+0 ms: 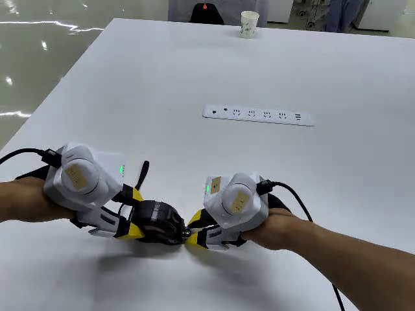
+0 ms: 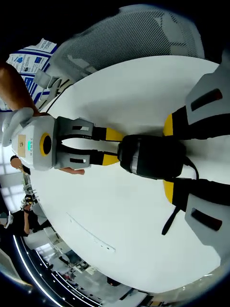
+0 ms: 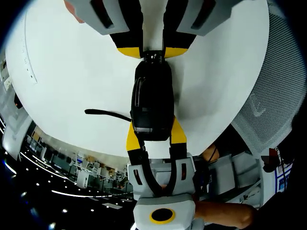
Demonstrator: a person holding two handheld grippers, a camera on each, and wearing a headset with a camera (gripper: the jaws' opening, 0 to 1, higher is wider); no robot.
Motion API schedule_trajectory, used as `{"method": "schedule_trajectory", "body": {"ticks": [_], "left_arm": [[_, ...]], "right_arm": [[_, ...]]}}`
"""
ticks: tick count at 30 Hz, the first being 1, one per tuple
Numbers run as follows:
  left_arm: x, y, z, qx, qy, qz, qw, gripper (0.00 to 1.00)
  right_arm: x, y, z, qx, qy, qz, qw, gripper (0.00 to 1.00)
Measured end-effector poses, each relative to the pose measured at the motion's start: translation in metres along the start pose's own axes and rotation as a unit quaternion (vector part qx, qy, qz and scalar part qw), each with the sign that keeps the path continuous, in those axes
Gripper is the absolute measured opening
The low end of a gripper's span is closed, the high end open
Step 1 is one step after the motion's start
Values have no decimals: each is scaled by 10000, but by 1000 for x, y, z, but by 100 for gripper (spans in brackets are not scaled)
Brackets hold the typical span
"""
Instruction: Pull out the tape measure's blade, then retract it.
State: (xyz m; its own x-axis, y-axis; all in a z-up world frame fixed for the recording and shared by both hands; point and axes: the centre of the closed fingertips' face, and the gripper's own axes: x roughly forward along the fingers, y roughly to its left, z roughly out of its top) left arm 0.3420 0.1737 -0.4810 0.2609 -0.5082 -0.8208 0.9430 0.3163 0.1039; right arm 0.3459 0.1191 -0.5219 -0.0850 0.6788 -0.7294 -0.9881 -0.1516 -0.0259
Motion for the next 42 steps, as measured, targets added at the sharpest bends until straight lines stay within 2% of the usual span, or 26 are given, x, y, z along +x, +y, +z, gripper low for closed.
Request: {"method": "schedule_trajectory", "body": {"ticks": [10, 35, 42], "left_arm": [[0, 1, 0, -4, -27, -49, 10000, 25], [1, 2, -2, -76, -26, -79, 9999, 24], [1, 2, -2, -107, -4, -102, 9999, 24]], "right_arm": [[3, 0, 0, 81, -11, 69, 9999, 12], [3, -1, -1, -11, -30, 64, 10000, 9], [-2, -3, -7, 11, 2, 68, 10000, 9]]}}
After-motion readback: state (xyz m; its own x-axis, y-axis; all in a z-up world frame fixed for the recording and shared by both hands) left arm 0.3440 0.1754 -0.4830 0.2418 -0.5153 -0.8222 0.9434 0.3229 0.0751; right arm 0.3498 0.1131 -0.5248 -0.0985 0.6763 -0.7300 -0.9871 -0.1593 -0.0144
